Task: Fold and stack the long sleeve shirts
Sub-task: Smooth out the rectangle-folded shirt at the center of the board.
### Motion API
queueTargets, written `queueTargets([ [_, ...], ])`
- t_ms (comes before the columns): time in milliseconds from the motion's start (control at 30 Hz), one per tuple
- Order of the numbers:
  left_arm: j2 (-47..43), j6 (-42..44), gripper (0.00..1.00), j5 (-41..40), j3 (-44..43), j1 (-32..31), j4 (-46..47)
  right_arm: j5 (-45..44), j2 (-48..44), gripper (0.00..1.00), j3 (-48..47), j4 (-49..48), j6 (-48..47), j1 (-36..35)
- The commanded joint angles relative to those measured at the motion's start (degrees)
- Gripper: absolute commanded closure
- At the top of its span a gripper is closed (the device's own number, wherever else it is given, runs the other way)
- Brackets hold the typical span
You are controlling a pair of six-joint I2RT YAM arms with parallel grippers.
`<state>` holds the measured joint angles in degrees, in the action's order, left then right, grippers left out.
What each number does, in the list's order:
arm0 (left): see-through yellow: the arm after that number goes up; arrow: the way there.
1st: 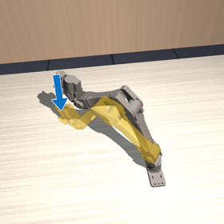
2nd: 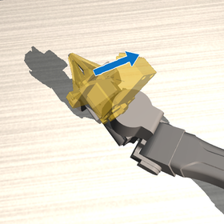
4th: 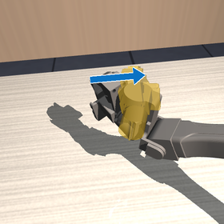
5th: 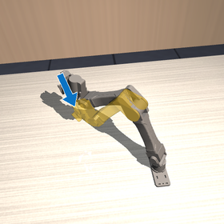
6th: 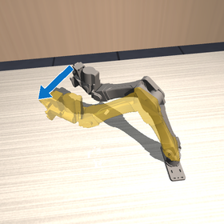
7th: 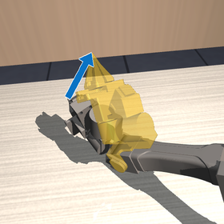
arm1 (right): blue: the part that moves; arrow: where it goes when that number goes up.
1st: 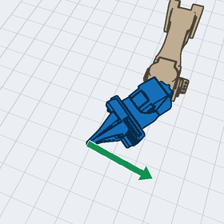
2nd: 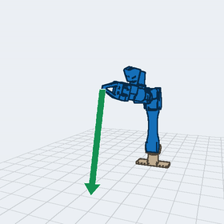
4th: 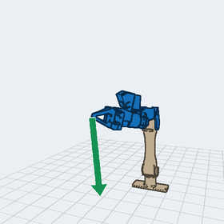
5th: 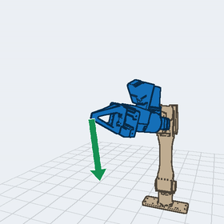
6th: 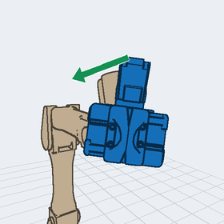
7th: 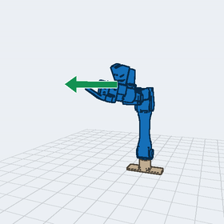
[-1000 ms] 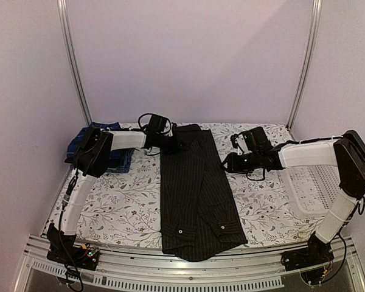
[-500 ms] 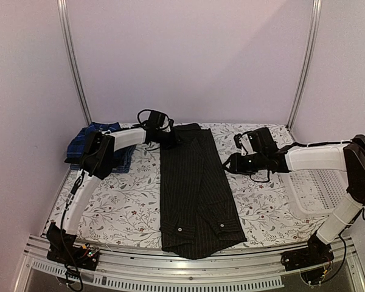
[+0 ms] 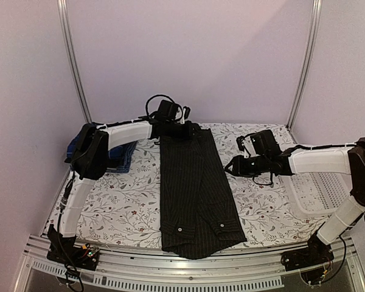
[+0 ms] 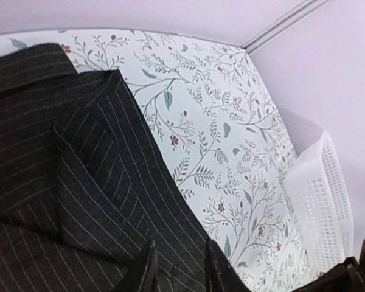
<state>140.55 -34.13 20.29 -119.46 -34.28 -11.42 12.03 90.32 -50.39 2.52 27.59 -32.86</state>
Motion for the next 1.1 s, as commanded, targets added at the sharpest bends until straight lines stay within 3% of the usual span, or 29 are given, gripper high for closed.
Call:
queueTargets([
  [0, -0.39, -1.37, 0.76, 0.35, 5.20, -2.27, 0.18, -1.24, -3.06, 0.63, 1.20, -0.09, -0.26, 0.34],
  [200, 2.07, -5.43, 0.81, 3.44, 8.26, -2.82, 4.05, -1.02, -3.13, 0.63, 1.81, -0.07, -0.12, 0.29],
  [433, 9.57, -6.15, 0.81, 6.04, 1.38, -1.65, 0.29, -0.88, -3.86, 0.63, 2.86, 0.58, 0.09, 0.27],
  [700, 12.18, -3.56, 0.77, 8.39, -4.20, 1.00, -5.24, 0.13, -5.35, 0.60, 4.16, 2.12, -0.24, 0.28],
  [900, 6.18, 1.17, 0.62, 7.25, -6.62, 1.19, -9.88, 1.63, -6.49, 0.57, 5.26, 3.71, -0.85, 0.25],
  [1067, -4.58, 1.02, 0.59, 6.70, 2.25, 0.79, -8.52, 3.69, -8.23, 0.55, 8.00, 5.46, -1.14, -0.62],
])
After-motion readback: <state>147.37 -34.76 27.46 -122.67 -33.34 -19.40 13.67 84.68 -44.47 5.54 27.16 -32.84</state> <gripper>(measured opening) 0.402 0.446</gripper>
